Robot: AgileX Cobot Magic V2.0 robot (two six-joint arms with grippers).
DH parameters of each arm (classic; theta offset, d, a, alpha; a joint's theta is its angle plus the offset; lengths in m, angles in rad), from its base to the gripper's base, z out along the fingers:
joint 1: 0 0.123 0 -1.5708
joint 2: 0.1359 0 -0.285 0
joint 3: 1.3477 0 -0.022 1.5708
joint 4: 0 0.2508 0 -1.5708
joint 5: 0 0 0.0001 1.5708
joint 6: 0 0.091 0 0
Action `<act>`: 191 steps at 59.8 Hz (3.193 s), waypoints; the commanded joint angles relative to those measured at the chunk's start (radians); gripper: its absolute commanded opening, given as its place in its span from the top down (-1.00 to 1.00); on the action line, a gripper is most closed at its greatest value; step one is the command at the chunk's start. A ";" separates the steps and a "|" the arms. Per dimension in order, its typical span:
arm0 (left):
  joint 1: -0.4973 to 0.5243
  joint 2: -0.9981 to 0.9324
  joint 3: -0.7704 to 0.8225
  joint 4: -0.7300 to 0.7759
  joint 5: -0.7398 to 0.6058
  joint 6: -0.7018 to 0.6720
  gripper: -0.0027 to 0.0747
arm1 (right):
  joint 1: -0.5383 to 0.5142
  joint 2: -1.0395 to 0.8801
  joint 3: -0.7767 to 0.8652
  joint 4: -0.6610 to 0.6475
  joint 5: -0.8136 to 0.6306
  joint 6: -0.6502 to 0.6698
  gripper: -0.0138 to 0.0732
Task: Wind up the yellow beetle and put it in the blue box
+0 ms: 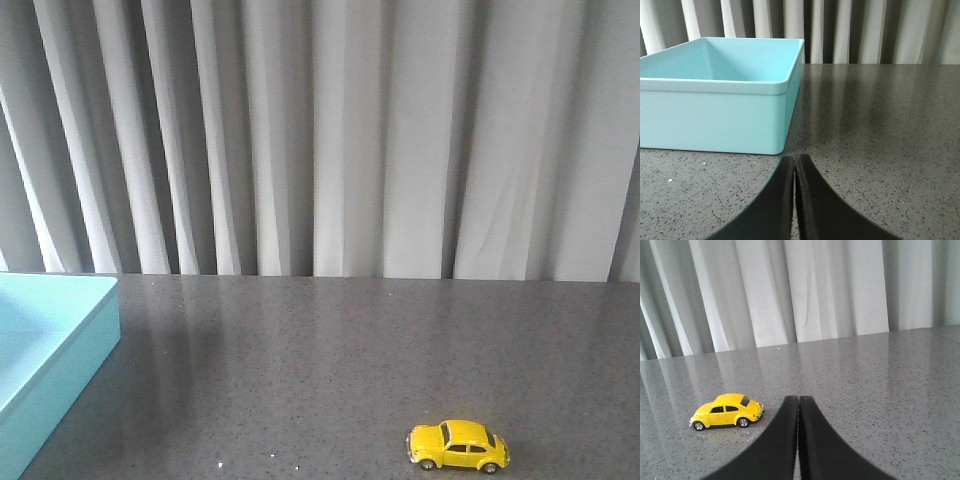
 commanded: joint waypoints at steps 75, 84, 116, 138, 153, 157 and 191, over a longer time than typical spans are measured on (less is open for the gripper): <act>-0.007 -0.015 -0.013 -0.001 -0.068 -0.008 0.95 | -0.006 0.252 -0.621 0.219 0.473 -0.172 0.05; -0.007 -0.015 -0.013 -0.001 -0.068 -0.008 0.95 | -0.006 0.330 -0.687 0.297 0.442 -0.286 -0.54; -0.007 -0.015 -0.013 -0.001 -0.068 -0.008 0.95 | -0.005 0.980 -1.368 0.483 0.915 -0.390 -0.62; -0.007 -0.015 -0.013 -0.001 -0.068 -0.008 0.95 | 0.266 1.451 -1.592 0.131 1.017 -0.030 -0.60; -0.007 -0.015 -0.013 -0.001 -0.068 -0.008 0.95 | 0.325 1.657 -1.620 -0.031 1.053 0.167 -0.60; -0.007 -0.015 -0.013 -0.001 -0.068 -0.008 0.95 | 0.325 1.694 -1.620 -0.054 1.050 0.186 -0.60; -0.007 -0.015 -0.013 -0.001 -0.068 -0.008 0.95 | 0.323 1.835 -1.620 -0.095 1.013 0.237 -0.58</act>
